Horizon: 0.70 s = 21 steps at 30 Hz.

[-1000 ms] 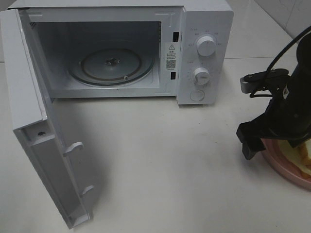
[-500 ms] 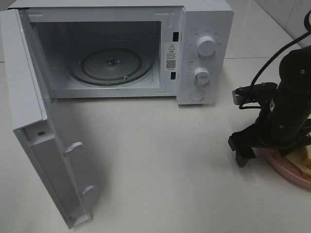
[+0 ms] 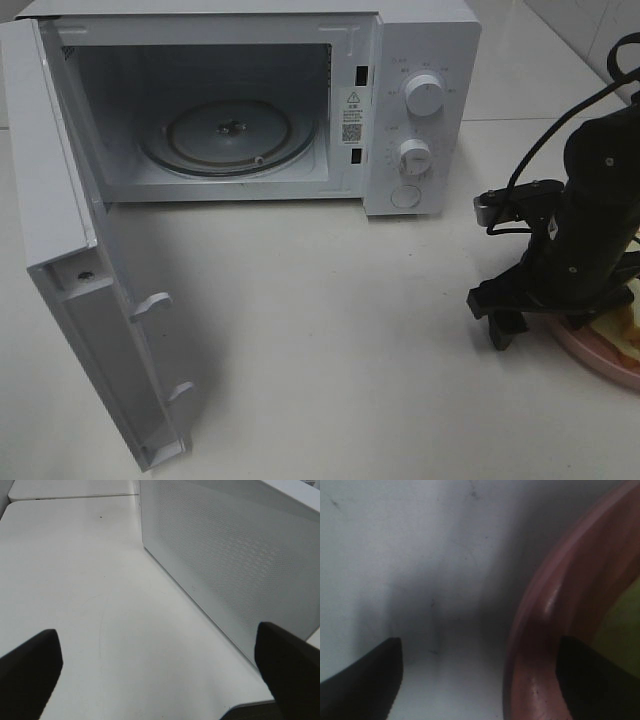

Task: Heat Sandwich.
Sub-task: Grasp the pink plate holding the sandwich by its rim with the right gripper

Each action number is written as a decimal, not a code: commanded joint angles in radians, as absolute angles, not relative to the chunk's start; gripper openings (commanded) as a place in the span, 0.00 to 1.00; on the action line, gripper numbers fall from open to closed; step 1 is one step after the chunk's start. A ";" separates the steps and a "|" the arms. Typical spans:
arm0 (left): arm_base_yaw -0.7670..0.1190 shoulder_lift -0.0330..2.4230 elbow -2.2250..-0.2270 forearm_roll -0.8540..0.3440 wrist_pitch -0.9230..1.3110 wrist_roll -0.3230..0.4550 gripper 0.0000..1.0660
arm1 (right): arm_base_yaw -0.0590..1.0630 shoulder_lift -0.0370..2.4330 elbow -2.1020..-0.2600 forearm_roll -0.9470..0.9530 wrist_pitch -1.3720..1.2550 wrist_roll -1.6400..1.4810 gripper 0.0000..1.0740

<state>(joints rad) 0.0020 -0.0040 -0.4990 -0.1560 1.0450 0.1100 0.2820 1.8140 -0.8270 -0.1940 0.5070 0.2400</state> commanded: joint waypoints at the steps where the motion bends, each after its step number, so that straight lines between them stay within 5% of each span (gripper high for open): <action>1: -0.003 -0.027 -0.496 -0.153 1.039 0.104 0.95 | 0.280 1.817 -0.832 -0.205 0.516 0.260 0.58; 3: -0.003 -0.027 -0.496 -0.153 1.039 0.104 0.95 | 0.280 1.817 -0.832 -0.224 0.523 0.275 0.39; 5: -0.003 -0.027 -0.496 -0.153 1.039 0.104 0.95 | 0.280 1.817 -0.832 -0.232 0.528 0.275 0.31; 8: -0.003 -0.027 -0.496 -0.153 1.039 0.104 0.95 | 0.280 1.817 -0.832 -0.257 0.538 0.288 0.00; 21: -0.003 -0.027 -0.496 -0.153 1.039 0.104 0.95 | 0.281 1.817 -0.832 -0.296 0.568 0.317 0.00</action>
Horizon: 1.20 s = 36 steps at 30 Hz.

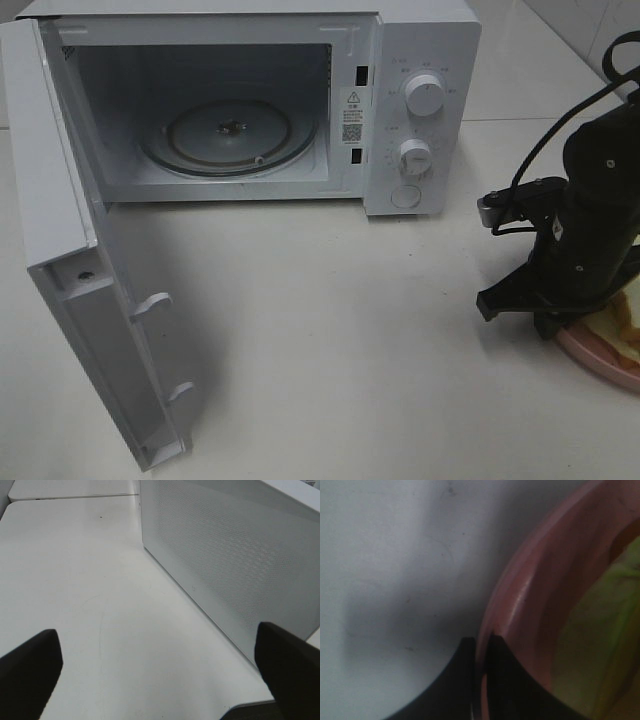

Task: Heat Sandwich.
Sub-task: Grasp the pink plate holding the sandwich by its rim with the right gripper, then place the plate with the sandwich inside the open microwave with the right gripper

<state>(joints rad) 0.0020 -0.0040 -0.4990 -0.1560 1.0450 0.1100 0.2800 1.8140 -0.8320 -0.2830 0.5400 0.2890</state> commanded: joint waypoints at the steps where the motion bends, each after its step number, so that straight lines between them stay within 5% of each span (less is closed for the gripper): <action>1: -0.003 -0.027 -0.496 -0.153 1.039 0.104 0.95 | 0.281 1.817 -0.832 -0.296 0.568 0.317 0.00; 22: -0.003 -0.027 -0.496 -0.153 1.039 0.104 0.95 | 0.283 1.817 -0.832 -0.341 0.598 0.341 0.00; 36: -0.003 -0.027 -0.496 -0.153 1.039 0.104 0.95 | 0.402 1.742 -0.832 -0.509 0.767 0.431 0.00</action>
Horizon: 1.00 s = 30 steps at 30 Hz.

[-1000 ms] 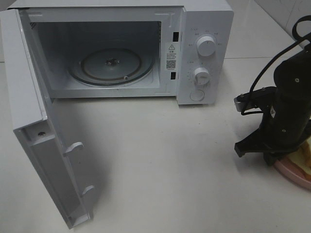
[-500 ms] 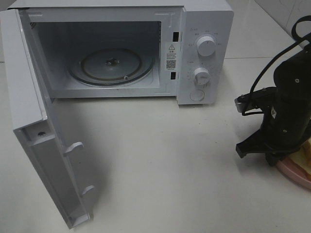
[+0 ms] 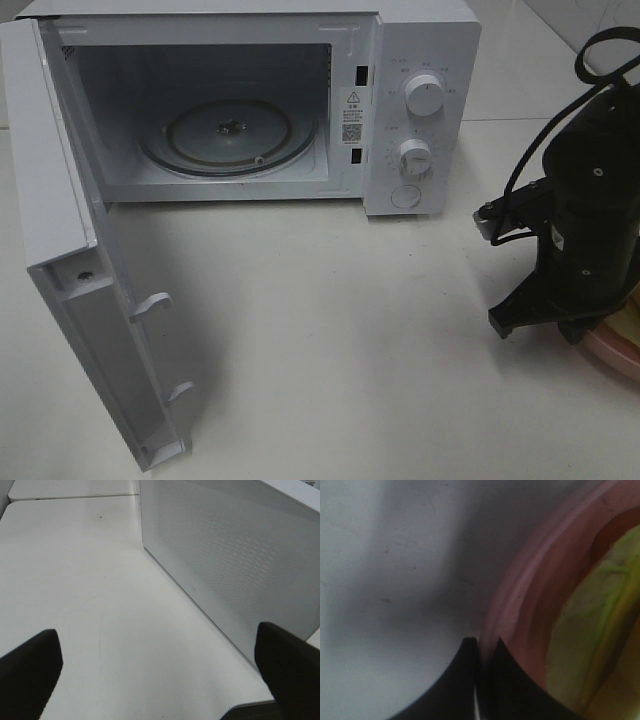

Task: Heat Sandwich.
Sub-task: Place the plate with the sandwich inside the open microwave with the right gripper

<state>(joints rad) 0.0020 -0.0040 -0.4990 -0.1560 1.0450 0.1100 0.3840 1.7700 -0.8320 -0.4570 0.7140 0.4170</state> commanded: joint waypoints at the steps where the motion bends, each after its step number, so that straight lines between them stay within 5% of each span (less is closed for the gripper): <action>1: -0.003 -0.027 -0.496 -0.153 1.039 0.104 0.95 | 0.402 1.742 -0.832 -0.509 0.767 0.431 0.00; 30: -0.003 -0.027 -0.496 -0.153 1.039 0.104 0.95 | 0.681 1.494 -0.827 -0.506 1.009 0.391 0.01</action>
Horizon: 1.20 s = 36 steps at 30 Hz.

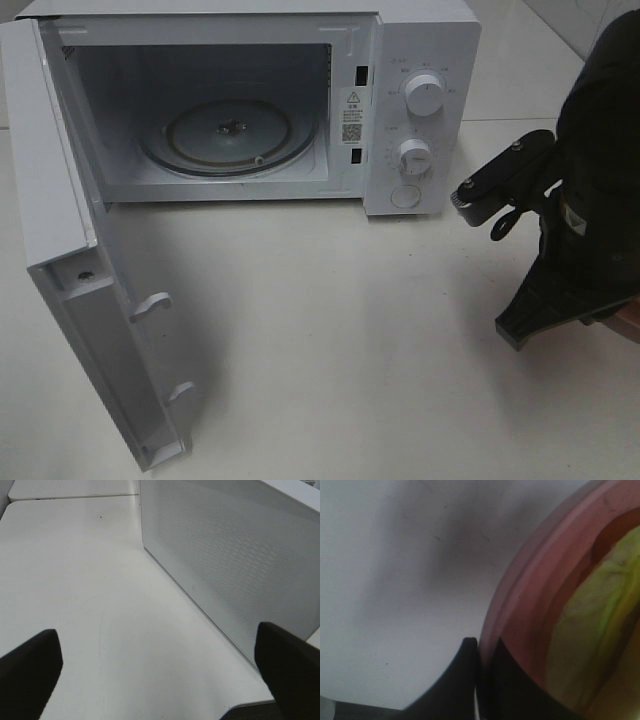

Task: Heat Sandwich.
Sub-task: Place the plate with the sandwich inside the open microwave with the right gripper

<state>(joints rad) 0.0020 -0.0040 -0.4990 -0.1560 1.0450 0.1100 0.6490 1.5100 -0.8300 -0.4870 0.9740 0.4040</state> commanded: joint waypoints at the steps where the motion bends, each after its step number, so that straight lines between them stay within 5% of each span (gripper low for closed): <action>1: -0.003 -0.027 -0.496 -0.153 1.039 0.104 0.95 | 0.707 1.486 -0.827 -0.506 1.017 0.385 0.01; 36: -0.003 -0.027 -0.496 -0.153 1.039 0.104 0.95 | 1.121 1.387 -0.750 -0.484 1.030 0.159 0.02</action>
